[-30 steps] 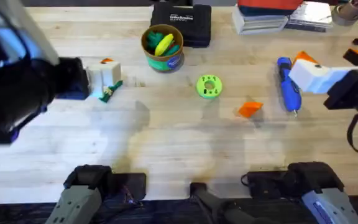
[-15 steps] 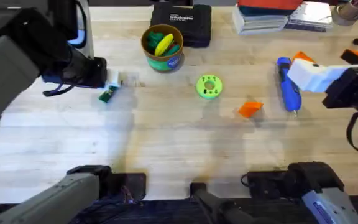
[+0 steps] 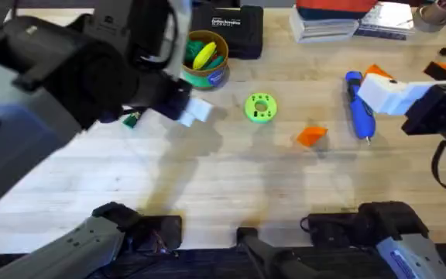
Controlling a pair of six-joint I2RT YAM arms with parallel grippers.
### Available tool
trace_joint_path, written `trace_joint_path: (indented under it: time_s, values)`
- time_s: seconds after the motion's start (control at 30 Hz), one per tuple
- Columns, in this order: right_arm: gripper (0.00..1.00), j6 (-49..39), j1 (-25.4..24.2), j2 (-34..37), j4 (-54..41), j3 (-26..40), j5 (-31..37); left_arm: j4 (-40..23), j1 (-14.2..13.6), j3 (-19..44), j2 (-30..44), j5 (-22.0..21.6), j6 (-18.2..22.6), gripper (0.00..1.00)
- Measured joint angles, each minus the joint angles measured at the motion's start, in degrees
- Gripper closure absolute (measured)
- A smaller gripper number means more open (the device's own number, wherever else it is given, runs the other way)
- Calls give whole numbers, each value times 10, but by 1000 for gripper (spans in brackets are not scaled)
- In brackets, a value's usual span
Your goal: Pick up the gripper from the table and insert it into the empty holder that is missing its gripper. Then pick up a screw, insert it into the mounting hole, and use the screwdriver to tighten it. Finally, clean up the table by picking up the vegetable and placing it into the bucket.
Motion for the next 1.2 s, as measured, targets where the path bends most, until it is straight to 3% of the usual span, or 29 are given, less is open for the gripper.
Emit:
trace_joint_path:
  time_s: [0.1,0.2,0.37,0.43,0.57,0.87,1.03,1.2]
  values:
    - [8,0,0,0,-1,0,0,55,-77,0,-17,9,0,16]
    - [9,0,0,0,-1,0,0,122,-129,0,-19,11,-1,16]
    - [7,0,0,0,-1,0,0,243,-183,0,-18,13,-2,15]
    - [7,0,0,0,-1,0,0,262,-198,0,-18,14,-2,15]
    - [7,0,0,0,-1,0,0,242,-204,0,-18,24,-2,15]
    - [7,0,0,0,-2,0,0,267,-204,-3,-19,54,-2,15]
    - [7,0,0,0,-2,0,0,373,-196,-79,-63,57,-2,15]
    - [7,0,0,0,-2,0,0,559,-179,-242,-168,60,-2,15]
